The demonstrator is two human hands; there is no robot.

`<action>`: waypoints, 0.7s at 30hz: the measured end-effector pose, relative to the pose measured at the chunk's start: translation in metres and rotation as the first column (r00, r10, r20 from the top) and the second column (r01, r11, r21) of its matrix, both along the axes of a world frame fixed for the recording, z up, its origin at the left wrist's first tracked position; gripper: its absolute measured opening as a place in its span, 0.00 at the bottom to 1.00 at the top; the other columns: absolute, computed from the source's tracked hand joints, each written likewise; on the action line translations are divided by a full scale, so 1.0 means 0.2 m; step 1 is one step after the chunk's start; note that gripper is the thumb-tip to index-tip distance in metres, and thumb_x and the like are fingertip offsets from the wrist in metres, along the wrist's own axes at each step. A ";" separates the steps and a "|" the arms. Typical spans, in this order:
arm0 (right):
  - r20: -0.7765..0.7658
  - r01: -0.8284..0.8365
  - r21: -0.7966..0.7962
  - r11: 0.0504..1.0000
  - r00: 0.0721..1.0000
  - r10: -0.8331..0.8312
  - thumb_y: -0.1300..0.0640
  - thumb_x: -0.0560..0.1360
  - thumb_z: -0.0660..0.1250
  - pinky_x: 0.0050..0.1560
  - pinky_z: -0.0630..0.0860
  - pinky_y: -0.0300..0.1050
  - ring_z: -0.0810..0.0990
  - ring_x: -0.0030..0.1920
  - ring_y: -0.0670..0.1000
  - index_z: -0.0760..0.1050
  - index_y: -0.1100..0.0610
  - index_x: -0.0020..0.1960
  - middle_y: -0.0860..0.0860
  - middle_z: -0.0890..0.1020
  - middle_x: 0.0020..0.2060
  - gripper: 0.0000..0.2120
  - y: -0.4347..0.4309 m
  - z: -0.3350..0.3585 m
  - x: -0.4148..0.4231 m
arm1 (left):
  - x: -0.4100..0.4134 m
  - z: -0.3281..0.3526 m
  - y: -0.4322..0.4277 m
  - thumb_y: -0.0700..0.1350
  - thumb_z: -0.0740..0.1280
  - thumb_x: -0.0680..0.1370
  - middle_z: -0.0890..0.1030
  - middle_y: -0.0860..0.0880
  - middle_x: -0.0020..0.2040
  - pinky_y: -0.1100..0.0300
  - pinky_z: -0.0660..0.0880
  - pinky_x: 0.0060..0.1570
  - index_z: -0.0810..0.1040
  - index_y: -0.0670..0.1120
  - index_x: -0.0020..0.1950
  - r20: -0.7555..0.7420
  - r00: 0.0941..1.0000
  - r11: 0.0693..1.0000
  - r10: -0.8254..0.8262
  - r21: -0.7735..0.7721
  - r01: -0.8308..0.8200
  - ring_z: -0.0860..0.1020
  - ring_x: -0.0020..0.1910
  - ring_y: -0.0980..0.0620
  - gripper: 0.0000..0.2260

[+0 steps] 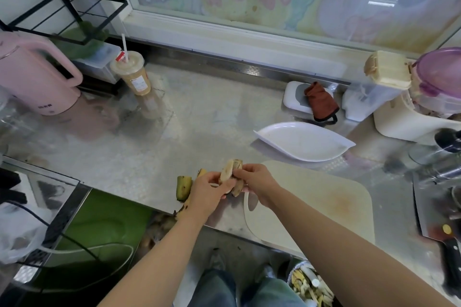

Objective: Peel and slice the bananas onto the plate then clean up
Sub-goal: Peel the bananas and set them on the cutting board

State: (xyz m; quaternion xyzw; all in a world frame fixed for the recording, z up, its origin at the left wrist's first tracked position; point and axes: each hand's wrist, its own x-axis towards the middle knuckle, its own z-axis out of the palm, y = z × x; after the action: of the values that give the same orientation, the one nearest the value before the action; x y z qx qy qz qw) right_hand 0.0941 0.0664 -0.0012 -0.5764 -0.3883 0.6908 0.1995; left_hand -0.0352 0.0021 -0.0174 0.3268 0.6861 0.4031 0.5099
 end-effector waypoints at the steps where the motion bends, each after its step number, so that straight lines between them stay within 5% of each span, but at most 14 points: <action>1: 0.014 0.006 0.010 1.000 1.000 -0.006 0.64 0.77 0.65 0.32 0.78 0.37 0.80 0.34 0.52 0.78 0.72 0.51 0.61 0.80 0.40 0.10 0.00 0.00 0.00 | 0.00 0.00 0.00 0.46 0.74 0.73 0.83 0.54 0.40 0.62 0.80 0.41 0.81 0.52 0.47 0.008 1.000 1.000 0.005 0.007 -0.005 0.82 0.41 0.56 0.05; 6: 0.035 0.077 -0.061 0.995 0.997 -0.075 0.63 0.78 0.63 0.30 0.76 0.40 0.78 0.29 0.52 0.76 0.71 0.51 0.59 0.78 0.35 0.10 0.00 -0.02 0.00 | -0.02 0.01 0.00 0.43 0.72 0.75 0.85 0.52 0.41 0.55 0.82 0.45 0.83 0.50 0.47 0.111 0.994 1.000 0.002 0.024 -0.004 0.82 0.44 0.52 0.02; 11: -0.032 0.017 -0.175 0.984 0.999 -0.023 0.50 0.74 0.71 0.41 0.82 0.45 0.84 0.44 0.55 0.79 0.66 0.53 0.60 0.83 0.45 0.19 -0.01 -0.01 0.01 | -0.02 0.01 0.00 0.42 0.72 0.75 0.85 0.51 0.44 0.56 0.81 0.45 0.82 0.49 0.49 0.085 0.996 1.000 -0.006 0.027 0.004 0.83 0.46 0.51 0.05; 15: -0.062 0.024 -0.206 0.978 0.997 -0.038 0.59 0.73 0.72 0.42 0.83 0.46 0.84 0.45 0.56 0.78 0.67 0.54 0.63 0.82 0.50 0.14 -0.01 0.00 0.02 | -0.02 0.02 0.00 0.42 0.73 0.74 0.83 0.48 0.47 0.56 0.82 0.44 0.82 0.46 0.52 0.097 0.995 0.999 -0.006 0.038 0.002 0.83 0.47 0.51 0.07; 21: 0.017 0.065 -0.116 0.991 0.998 -0.063 0.65 0.74 0.67 0.36 0.82 0.40 0.84 0.36 0.53 0.79 0.63 0.44 0.60 0.83 0.42 0.02 -0.02 -0.02 0.03 | 0.00 0.04 0.00 0.38 0.69 0.77 0.83 0.46 0.50 0.60 0.80 0.41 0.79 0.42 0.56 0.207 0.977 0.999 0.051 0.006 -0.053 0.83 0.47 0.51 0.08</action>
State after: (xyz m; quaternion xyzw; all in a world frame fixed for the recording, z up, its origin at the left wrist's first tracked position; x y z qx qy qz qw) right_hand 0.0995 0.0615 -0.0044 -0.6038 -0.3300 0.7016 0.1852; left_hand -0.0357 0.0025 -0.0102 0.2681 0.6353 0.4522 0.5658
